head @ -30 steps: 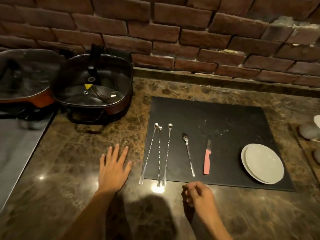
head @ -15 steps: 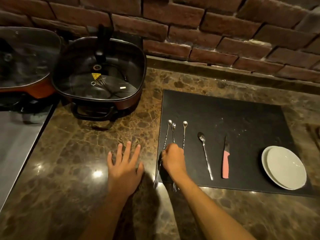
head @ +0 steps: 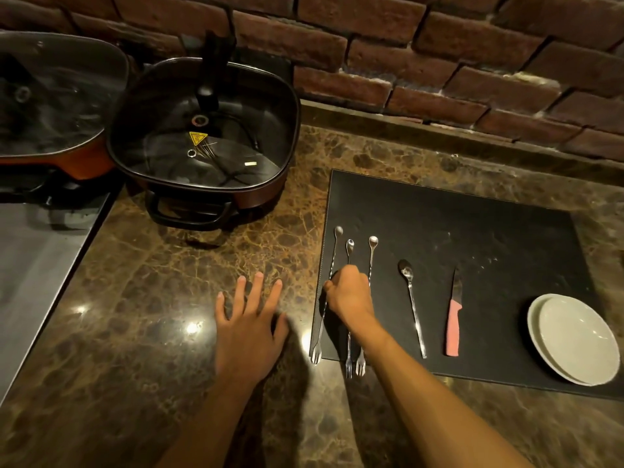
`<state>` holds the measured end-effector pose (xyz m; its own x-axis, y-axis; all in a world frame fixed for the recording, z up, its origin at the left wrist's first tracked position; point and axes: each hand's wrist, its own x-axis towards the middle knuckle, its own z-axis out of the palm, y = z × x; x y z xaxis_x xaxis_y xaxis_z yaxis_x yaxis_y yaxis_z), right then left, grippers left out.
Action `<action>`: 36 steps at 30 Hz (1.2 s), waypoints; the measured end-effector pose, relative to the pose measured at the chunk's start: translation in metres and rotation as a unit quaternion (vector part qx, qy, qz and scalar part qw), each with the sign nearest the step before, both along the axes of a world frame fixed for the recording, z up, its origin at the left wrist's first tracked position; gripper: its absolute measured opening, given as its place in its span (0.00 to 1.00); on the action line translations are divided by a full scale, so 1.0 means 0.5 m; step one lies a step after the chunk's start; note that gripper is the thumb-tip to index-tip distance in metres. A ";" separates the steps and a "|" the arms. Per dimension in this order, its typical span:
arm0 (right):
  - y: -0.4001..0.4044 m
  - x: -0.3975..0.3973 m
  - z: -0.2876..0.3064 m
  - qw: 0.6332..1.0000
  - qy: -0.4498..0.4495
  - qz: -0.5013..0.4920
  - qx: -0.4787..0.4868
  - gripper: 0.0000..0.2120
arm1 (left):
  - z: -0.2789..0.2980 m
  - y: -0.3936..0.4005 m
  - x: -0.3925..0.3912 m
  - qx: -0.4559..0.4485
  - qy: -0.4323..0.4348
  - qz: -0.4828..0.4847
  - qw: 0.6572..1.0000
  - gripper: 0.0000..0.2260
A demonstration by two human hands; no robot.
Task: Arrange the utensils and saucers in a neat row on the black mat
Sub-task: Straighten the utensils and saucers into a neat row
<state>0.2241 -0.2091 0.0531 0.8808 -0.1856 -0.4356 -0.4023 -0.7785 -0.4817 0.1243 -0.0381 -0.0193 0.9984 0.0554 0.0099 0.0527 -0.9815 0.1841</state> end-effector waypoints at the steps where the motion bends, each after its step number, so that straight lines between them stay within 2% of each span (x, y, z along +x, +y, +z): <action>1: -0.001 0.005 0.000 1.000 -0.004 0.003 -0.001 0.08 | 0.000 0.000 -0.001 0.001 -0.001 -0.001 1.000 0.27; 29: -0.002 0.024 0.012 1.000 -0.014 0.018 -0.004 0.11 | -0.001 0.000 -0.003 -0.002 0.002 -0.002 1.000 0.27; 33: -0.010 0.020 0.017 1.000 -0.022 0.001 0.016 0.11 | 0.002 -0.001 -0.003 -0.005 0.005 -0.002 1.000 0.27; 36: -0.033 0.007 0.028 0.999 -0.041 -0.019 -0.008 0.10 | 0.004 -0.001 -0.003 -0.007 0.005 -0.002 1.000 0.27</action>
